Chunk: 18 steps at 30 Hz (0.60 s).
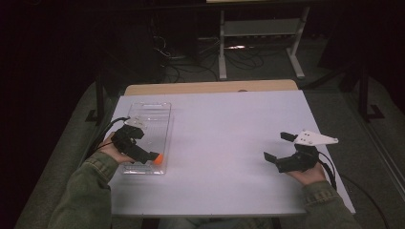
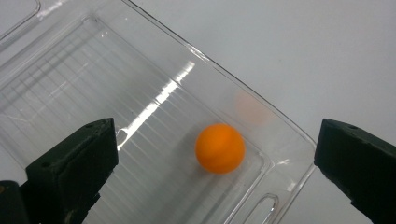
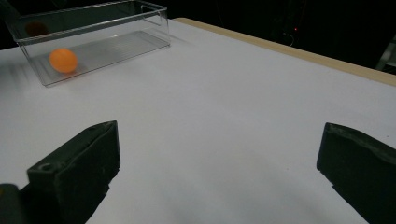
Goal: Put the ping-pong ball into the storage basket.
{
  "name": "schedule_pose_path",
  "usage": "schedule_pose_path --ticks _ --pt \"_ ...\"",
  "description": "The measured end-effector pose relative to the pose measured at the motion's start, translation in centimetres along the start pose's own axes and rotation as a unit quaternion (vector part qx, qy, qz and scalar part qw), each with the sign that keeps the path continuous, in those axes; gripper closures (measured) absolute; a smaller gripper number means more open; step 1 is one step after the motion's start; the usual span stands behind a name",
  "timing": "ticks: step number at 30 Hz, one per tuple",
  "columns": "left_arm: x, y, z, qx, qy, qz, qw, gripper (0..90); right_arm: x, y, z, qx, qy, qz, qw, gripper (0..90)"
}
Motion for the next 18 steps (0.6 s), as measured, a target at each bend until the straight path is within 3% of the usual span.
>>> schedule_pose_path --ticks 18 --pt "-0.54 -0.83 -0.77 -0.061 0.002 -0.012 0.9981 0.0 0.03 -0.02 -0.13 -0.005 0.0 0.005 1.0 0.0"
Point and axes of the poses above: each handheld gripper's, and its own axes: z roughly forward along the jaws, y roughly out of its top, x roughly to its left, the point moved 5 cm from there along z, roughly forward along the jaws, and after that the axes turned 7 degrees about x, right-handed, at the moved point
